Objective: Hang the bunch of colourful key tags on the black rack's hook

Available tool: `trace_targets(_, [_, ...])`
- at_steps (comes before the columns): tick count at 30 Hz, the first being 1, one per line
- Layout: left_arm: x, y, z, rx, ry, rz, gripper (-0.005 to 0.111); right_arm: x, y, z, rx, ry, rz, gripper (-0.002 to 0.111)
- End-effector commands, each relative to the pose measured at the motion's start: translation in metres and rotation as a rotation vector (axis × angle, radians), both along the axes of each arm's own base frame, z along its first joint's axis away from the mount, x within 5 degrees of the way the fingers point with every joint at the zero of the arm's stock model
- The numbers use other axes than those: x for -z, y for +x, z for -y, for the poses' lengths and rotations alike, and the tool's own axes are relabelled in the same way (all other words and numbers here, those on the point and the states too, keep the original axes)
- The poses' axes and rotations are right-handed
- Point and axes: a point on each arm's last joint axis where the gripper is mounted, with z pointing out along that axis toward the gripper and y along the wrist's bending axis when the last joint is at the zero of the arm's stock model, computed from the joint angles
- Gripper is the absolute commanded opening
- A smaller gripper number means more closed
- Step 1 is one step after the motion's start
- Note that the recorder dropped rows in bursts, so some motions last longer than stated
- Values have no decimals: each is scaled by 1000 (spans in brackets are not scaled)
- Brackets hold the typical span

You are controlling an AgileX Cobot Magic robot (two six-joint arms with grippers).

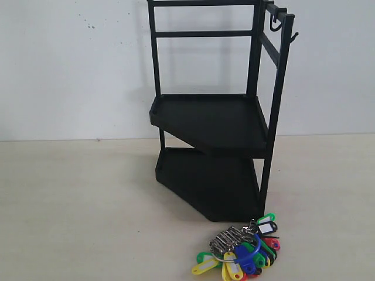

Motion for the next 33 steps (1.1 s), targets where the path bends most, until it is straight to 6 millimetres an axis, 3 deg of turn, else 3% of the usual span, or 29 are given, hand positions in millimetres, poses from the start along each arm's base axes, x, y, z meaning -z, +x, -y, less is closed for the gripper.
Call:
trace_targets(1, [-1,0,0,1,6,8,4,-31,-6,-2,-1,-127,-66,0])
trace_targets(6, [-1,0,0,1,6,8,4,-63,-7,-2,2,-135,-30,0])
trace_targets(10, [-1,0,0,1,6,8,4,-76,-11,-1,19,-120,74,0])
trace_targets(26, [-1,0,0,1,6,8,4,-85,-14,0,15,-50,162,0])
trace_targets(30, [-1,0,0,1,6,8,4,-85,-8,-1,1,-56,68,0])
trace_targets(33, [-1,0,0,1,6,8,4,-86,15,-4,-37,-13,-161,0])
